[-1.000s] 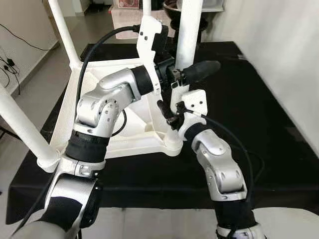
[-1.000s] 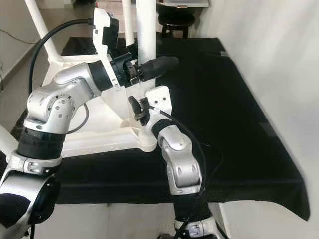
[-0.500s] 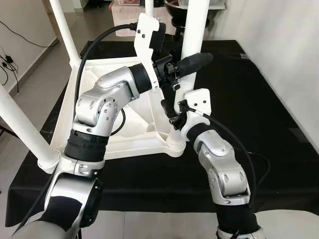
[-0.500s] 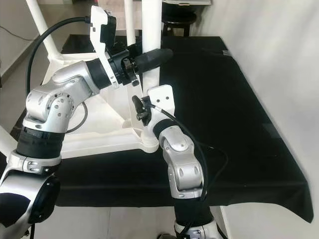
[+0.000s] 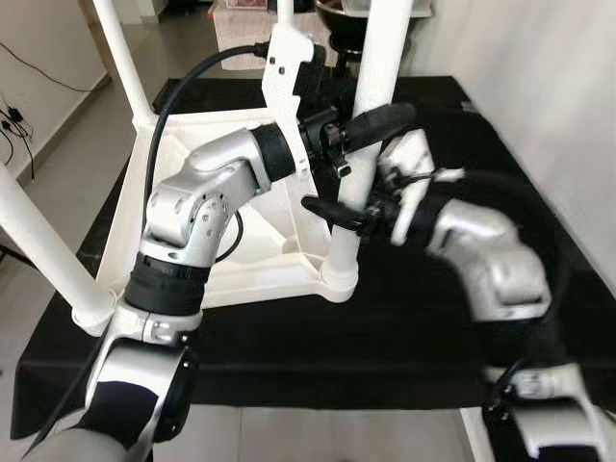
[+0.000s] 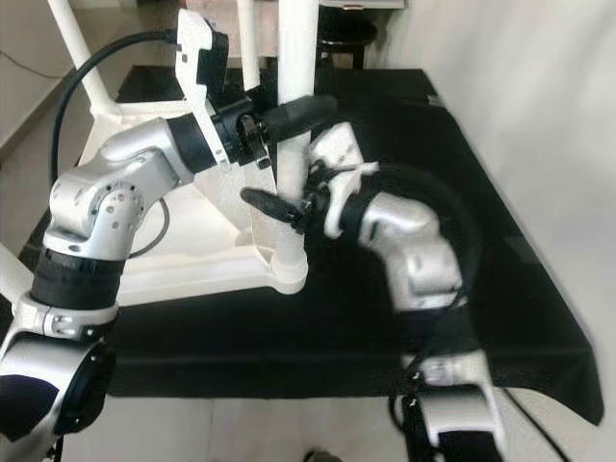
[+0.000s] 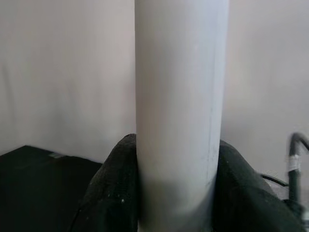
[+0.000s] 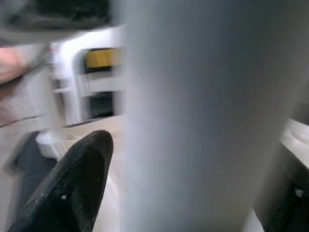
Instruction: Building children table
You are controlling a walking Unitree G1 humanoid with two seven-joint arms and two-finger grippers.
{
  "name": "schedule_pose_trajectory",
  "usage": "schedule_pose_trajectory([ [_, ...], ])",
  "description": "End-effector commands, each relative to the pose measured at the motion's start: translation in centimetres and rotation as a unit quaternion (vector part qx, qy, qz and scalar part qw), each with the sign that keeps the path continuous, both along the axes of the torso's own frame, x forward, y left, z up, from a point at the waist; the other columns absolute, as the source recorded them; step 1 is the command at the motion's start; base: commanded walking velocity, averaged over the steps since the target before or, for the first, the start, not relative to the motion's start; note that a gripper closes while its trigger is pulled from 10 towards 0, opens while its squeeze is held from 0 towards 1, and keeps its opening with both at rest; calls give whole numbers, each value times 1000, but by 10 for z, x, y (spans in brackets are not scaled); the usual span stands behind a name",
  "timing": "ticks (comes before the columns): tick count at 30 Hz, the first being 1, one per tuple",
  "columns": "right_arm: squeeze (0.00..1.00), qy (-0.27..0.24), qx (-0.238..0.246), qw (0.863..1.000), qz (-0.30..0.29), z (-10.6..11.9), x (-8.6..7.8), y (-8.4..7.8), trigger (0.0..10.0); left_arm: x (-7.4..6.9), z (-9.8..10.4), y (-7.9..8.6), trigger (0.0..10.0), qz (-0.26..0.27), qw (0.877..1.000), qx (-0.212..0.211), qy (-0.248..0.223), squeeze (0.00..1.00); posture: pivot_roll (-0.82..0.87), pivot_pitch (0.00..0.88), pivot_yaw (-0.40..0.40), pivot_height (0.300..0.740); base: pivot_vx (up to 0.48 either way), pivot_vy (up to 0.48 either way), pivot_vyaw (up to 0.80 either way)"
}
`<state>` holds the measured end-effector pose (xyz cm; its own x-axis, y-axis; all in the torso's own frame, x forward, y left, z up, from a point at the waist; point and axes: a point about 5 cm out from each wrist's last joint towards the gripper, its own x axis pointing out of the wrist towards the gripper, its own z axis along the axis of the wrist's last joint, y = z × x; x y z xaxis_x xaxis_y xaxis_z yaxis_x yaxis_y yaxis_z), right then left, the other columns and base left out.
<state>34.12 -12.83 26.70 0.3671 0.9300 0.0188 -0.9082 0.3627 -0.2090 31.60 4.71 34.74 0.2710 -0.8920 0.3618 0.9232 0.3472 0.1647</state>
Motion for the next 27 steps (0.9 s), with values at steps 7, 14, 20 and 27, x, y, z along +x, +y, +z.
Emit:
schedule_pose_trajectory([
  [7, 0, 37, -44, 994, 95, -14, 7, 10, 10000, -3, -8, -5, 0, -22, 999, 16, 18, 0, -206, 144, -9, 740, 0, 0, 0],
  [14, 0, 52, -71, 987, 137, -22, 12, 10, 0, -5, -7, -4, 0, -22, 999, 20, 16, 0, -203, 146, -10, 740, 0, 0, 0],
  [20, 0, 60, -71, 984, 153, -31, 13, 4, 0, -6, -7, -4, 0, -25, 999, 20, 16, 0, -212, 144, -7, 740, 0, 0, 0],
  [27, 0, 54, -60, 990, 116, -36, 14, -3, 0, -5, -6, -3, 0, -18, 1000, 21, 6, 0, -220, 142, -2, 740, 0, 0, 0],
])
